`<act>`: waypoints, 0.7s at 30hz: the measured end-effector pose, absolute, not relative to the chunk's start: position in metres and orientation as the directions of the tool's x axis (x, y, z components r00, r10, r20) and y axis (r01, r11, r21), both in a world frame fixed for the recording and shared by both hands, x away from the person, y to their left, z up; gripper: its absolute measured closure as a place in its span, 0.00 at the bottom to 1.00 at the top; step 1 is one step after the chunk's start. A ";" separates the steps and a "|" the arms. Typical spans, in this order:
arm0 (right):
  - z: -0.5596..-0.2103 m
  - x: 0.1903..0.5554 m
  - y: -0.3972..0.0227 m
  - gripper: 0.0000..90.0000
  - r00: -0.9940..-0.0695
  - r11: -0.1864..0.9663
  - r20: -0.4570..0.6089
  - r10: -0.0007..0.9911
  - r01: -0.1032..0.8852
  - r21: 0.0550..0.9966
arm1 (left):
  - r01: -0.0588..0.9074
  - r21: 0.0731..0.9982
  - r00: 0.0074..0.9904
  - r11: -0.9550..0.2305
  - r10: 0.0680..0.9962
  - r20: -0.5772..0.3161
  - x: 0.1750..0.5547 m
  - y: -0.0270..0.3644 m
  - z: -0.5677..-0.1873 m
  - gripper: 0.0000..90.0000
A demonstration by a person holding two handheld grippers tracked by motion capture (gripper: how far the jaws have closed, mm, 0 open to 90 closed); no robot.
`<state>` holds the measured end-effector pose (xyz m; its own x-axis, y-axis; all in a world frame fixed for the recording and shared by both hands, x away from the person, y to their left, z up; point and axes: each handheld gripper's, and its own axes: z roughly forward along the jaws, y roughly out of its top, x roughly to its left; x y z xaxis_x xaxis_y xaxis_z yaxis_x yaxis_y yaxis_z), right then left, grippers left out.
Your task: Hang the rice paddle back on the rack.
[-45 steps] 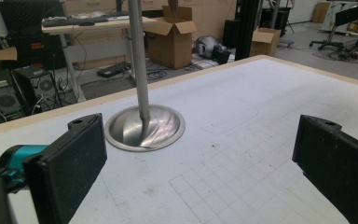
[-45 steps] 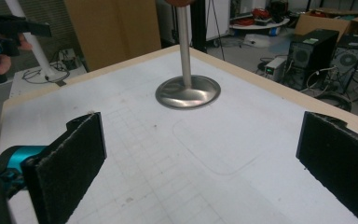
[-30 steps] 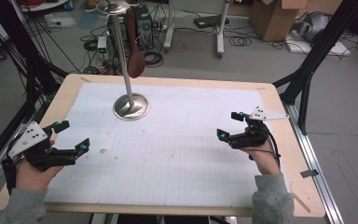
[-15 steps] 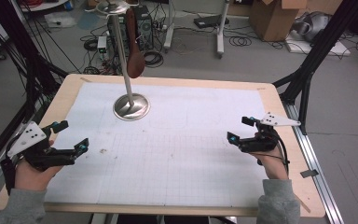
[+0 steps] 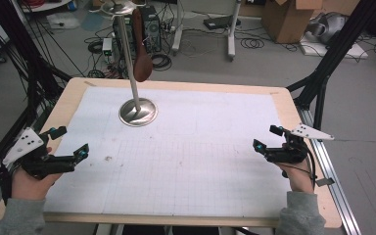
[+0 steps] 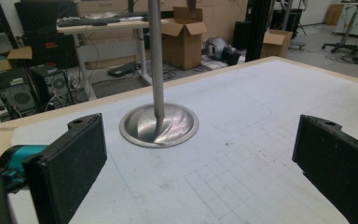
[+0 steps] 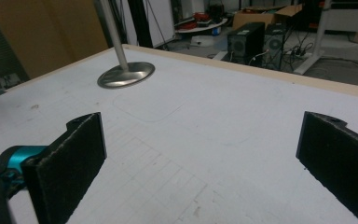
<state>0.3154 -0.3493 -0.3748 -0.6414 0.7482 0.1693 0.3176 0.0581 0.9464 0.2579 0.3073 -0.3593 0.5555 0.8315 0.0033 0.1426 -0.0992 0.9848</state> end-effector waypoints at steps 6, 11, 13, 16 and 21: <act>-0.373 0.311 -0.353 0.01 -0.611 0.064 0.140 0.780 0.300 0.952 | 0.141 0.986 0.527 -0.085 0.850 -0.002 0.258 0.317 -0.362 0.04; -0.372 0.306 -0.362 0.01 -0.572 0.056 0.120 0.811 0.280 0.958 | 0.137 0.988 0.498 -0.074 0.867 -0.004 0.256 0.326 -0.362 0.04; -0.373 0.305 -0.367 0.01 -0.554 0.048 0.122 0.824 0.282 0.958 | 0.141 0.987 0.483 -0.072 0.875 -0.005 0.256 0.331 -0.364 0.04; -0.375 0.303 -0.375 0.01 -0.528 0.033 0.127 0.840 0.283 0.959 | 0.146 0.988 0.465 -0.058 0.885 -0.016 0.255 0.338 -0.365 0.04; -0.379 0.301 -0.386 0.01 -0.483 -0.006 0.141 0.864 0.271 0.962 | 0.138 0.990 0.443 -0.041 0.896 -0.024 0.254 0.343 -0.366 0.04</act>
